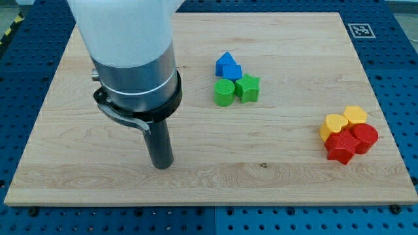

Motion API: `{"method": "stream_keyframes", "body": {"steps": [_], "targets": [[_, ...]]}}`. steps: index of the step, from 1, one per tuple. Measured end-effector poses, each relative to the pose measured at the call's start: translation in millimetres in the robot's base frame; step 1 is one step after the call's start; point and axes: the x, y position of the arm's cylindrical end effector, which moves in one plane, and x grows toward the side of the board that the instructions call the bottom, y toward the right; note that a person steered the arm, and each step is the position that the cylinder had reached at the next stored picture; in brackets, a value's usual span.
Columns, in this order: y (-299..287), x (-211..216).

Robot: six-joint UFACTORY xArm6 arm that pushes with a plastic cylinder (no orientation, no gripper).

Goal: Separate the green star and green circle

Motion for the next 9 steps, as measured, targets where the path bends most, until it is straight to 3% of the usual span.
{"method": "stream_keyframes", "body": {"steps": [1,4,6,8,9], "targets": [[7,-8],[147,-55],[180,-66],[256,-134],[246,-161]]}}
